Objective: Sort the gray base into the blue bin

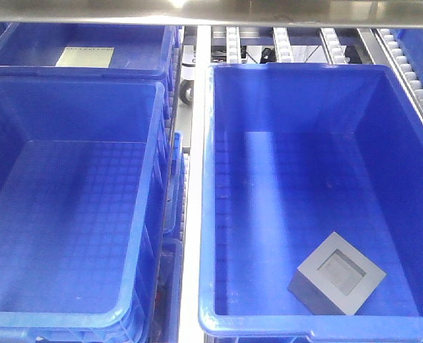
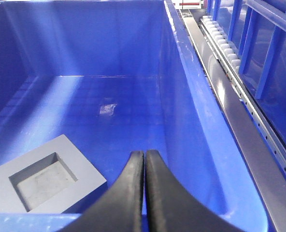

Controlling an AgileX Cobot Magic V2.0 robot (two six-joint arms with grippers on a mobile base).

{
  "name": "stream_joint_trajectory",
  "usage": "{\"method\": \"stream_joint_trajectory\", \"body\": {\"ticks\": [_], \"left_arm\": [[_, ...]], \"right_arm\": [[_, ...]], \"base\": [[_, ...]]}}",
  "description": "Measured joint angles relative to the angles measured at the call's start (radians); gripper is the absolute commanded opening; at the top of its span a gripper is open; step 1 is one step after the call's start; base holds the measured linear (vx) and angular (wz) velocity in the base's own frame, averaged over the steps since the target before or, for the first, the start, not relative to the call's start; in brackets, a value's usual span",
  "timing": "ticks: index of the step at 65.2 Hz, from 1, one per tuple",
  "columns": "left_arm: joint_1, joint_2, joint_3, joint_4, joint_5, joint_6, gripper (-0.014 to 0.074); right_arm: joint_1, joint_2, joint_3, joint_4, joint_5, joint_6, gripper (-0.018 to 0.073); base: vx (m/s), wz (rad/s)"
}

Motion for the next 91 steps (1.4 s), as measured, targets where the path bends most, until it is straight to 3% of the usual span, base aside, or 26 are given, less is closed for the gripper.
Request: {"method": "stream_joint_trajectory", "body": {"ticks": [18,91], "left_arm": [[0.009,0.0,0.161,0.004,-0.07,-0.002,-0.0008],[0.009,0.0,0.166,0.005,-0.085,-0.002,-0.0008]], "right_arm": [[0.0,0.0,0.0,0.0,0.0,0.0,-0.0005],[0.0,0.0,0.0,0.0,0.0,0.0,-0.0005]], "base": [[0.0,0.0],[0.0,0.0]]}}
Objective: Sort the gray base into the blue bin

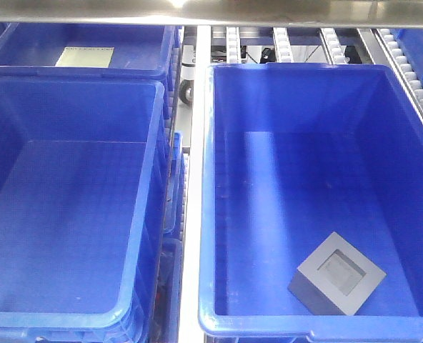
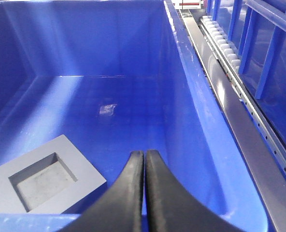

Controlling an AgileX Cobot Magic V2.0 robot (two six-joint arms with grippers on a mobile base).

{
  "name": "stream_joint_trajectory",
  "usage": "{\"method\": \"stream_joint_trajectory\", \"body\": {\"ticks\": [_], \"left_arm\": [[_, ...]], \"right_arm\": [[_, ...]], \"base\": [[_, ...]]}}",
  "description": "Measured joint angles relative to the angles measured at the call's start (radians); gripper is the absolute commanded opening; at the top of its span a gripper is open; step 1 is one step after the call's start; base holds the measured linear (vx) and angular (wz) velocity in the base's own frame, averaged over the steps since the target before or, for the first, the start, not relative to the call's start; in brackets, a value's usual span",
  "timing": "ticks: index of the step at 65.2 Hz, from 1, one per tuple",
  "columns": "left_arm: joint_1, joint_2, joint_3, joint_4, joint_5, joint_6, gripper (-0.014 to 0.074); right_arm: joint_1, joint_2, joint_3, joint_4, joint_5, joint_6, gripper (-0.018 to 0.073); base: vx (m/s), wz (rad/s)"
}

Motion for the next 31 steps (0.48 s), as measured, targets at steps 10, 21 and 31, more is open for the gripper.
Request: {"method": "stream_joint_trajectory", "body": {"ticks": [10,21,31], "left_arm": [[0.0,0.0,0.0,0.0,0.0,0.0,-0.0008],[0.0,0.0,0.0,0.0,0.0,0.0,-0.0008],[0.0,0.0,0.0,0.0,0.0,0.0,-0.0008]], "right_arm": [[0.0,0.0,0.0,0.0,0.0,0.0,-0.0005],[0.0,0.0,0.0,0.0,0.0,0.0,-0.0005],[0.0,0.0,0.0,0.0,0.0,0.0,-0.0005]], "base": [[0.0,0.0],[0.0,0.0],[0.0,0.0]]}}
